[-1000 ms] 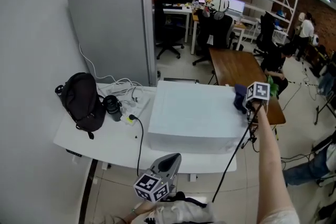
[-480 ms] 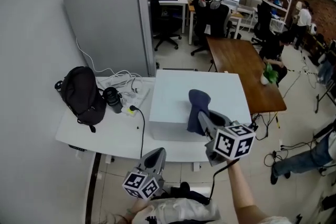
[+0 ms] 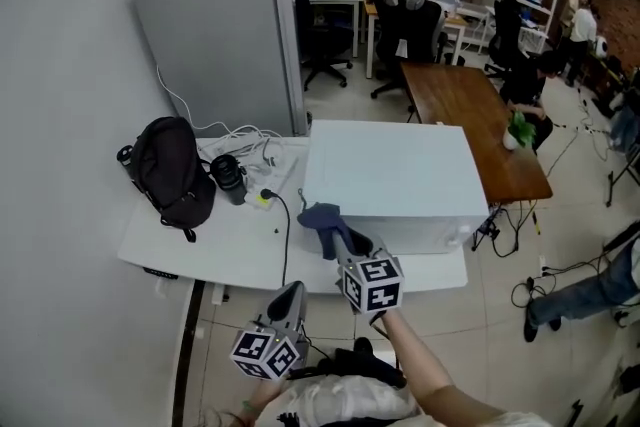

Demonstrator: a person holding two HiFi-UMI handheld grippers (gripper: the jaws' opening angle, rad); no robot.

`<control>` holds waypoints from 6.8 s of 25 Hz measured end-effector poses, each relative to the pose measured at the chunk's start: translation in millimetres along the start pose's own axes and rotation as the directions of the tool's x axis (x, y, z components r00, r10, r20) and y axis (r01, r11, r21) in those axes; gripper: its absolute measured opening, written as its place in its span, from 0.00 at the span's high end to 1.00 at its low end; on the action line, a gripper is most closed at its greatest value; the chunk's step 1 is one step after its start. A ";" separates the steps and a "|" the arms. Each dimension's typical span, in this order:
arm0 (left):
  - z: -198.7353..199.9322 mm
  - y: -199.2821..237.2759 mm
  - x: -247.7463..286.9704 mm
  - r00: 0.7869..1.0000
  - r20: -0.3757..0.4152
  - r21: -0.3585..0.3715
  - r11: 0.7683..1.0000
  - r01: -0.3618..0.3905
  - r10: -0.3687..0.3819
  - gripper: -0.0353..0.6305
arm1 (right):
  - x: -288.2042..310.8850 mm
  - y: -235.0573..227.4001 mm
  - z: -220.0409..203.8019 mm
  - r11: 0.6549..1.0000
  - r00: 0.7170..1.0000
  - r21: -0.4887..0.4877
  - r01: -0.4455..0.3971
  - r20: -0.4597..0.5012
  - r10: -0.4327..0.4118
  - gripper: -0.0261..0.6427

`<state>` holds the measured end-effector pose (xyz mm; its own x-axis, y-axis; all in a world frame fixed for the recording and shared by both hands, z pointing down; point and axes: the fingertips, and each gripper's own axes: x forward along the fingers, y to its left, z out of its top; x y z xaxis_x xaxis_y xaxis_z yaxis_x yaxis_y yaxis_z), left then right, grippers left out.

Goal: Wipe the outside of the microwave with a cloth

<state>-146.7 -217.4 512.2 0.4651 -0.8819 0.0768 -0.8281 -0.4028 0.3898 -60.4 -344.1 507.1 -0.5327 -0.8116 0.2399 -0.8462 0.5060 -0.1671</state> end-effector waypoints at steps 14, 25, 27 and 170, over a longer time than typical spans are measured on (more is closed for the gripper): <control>-12.9 -35.8 40.7 0.991 -0.035 -0.008 0.992 0.128 -0.129 0.96 | -204.2 -272.7 -12.2 0.809 0.817 0.127 0.575 -0.030 -0.576 0.84; -11.9 -27.9 33.6 0.996 -0.018 -0.006 0.996 0.088 -0.088 0.96 | -114.4 -82.5 -20.1 0.987 0.992 0.111 0.118 0.024 -0.122 0.84; -11.0 -24.8 28.4 0.997 -0.009 -0.009 0.997 0.075 -0.075 0.96 | -70.9 -33.7 -31.1 0.998 1.000 0.056 0.004 -0.003 -0.003 0.84; -139.6 -292.3 -315.6 0.995 -0.010 0.106 0.989 0.098 -0.097 0.96 | -539.9 141.3 -207.2 0.952 0.989 0.284 0.116 -0.126 -0.083 0.86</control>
<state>-7.8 212.8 502.2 0.5466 -0.8360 0.0474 -0.8072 -0.5110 0.2955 104.6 226.1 552.1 -0.4581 -0.8075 0.3715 -0.8632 0.3043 -0.4028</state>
